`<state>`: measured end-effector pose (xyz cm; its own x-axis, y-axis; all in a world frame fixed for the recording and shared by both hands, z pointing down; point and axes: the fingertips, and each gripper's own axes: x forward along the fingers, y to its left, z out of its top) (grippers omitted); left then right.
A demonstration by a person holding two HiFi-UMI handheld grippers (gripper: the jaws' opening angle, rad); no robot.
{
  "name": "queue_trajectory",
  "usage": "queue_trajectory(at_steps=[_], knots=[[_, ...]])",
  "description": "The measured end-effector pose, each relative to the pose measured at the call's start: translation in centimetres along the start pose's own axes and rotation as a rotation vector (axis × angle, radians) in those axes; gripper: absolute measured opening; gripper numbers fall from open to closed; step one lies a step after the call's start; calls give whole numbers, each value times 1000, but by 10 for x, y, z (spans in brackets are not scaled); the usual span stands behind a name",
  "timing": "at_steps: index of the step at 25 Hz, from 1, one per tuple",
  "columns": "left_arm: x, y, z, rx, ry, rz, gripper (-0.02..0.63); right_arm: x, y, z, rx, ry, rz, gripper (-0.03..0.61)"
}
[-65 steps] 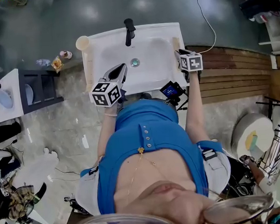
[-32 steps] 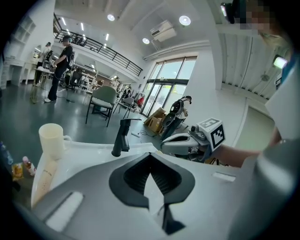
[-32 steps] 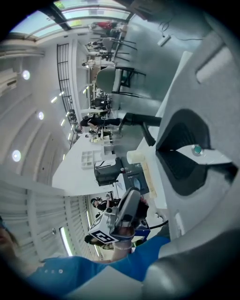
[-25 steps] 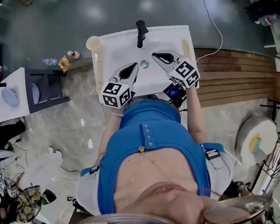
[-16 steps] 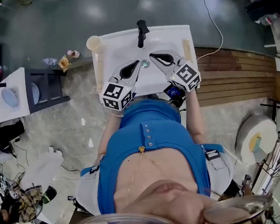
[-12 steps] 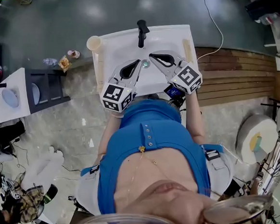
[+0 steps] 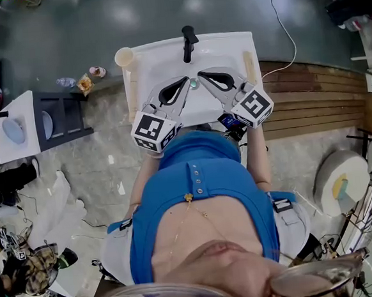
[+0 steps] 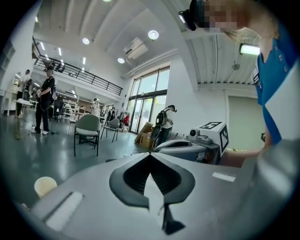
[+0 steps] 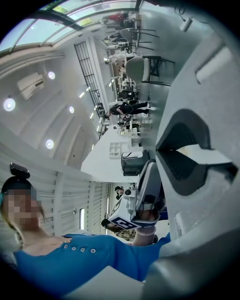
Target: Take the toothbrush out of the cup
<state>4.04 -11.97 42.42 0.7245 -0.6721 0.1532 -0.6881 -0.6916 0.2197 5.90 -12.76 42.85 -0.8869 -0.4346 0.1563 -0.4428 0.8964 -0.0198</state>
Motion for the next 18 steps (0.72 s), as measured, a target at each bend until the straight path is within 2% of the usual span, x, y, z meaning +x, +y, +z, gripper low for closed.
queue_trajectory(at_steps=[18], knots=[[4,-4,0,-2,11,-26,0,-3,-1,3,-14,8,-6,2]])
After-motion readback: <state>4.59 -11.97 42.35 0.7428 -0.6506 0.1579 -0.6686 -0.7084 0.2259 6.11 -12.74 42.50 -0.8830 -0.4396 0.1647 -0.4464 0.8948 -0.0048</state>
